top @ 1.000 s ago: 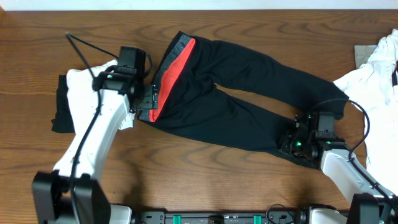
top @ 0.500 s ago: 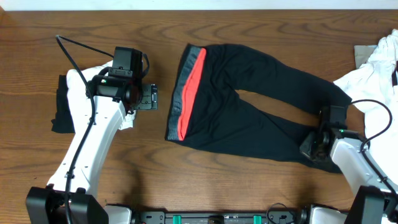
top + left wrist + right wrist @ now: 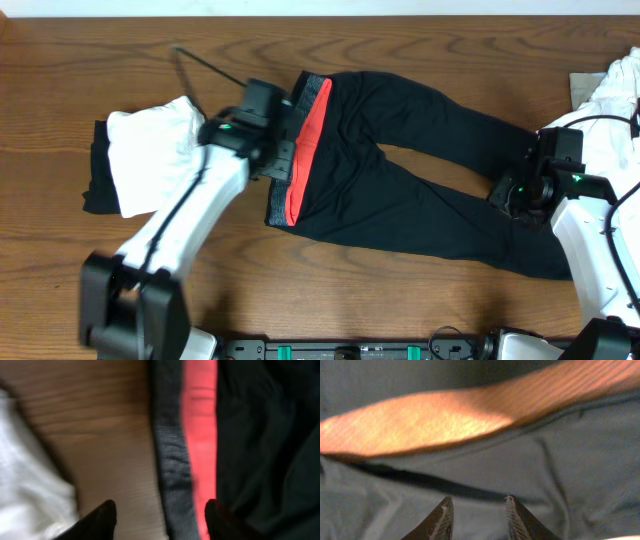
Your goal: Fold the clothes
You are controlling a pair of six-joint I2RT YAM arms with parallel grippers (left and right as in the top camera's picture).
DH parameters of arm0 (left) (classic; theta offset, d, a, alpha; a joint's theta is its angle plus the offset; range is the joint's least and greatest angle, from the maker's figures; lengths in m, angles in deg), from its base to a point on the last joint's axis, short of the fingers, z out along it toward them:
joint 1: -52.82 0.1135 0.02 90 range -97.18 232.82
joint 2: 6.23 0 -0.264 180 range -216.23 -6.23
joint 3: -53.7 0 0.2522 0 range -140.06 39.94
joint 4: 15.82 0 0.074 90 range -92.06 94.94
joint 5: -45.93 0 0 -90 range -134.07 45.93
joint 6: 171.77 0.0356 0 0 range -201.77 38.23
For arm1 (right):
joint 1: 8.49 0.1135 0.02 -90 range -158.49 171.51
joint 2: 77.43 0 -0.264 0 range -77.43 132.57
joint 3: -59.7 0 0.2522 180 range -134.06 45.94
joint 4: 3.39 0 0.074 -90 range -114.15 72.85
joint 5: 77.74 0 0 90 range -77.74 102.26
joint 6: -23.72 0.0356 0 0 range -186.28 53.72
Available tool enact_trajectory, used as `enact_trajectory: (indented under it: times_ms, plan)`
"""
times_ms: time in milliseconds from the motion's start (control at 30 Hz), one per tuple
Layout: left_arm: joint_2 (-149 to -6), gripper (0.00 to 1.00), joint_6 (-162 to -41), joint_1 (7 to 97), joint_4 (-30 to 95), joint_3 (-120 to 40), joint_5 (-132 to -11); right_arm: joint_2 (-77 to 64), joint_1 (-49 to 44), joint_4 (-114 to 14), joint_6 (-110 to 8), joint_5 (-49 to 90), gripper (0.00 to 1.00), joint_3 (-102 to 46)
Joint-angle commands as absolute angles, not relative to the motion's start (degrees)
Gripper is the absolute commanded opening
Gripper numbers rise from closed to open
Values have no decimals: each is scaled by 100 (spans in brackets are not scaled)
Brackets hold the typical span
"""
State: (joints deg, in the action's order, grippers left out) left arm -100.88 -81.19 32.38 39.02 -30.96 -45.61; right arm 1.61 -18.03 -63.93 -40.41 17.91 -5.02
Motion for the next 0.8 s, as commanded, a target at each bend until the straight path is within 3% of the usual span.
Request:
enact_trajectory:
  times_ms: [0,100,233,767]
  plan:
    - [-10682,48,-7896,2954,3716,-3192,-4304,111,-1827,-6476,-4177,2064,33,-570]
    - [-11069,43,-7910,2663,3400,-3192,-3657,111,-1827,-6500,-4262,2069,33,-570]
    - [-11323,42,-8017,2237,3028,-3192,-3040,111,-1827,-6544,-4282,2066,34,-570]
    - [-12083,46,-8025,1889,2252,-3192,-2339,111,-1827,-6647,-4277,2066,35,-570]
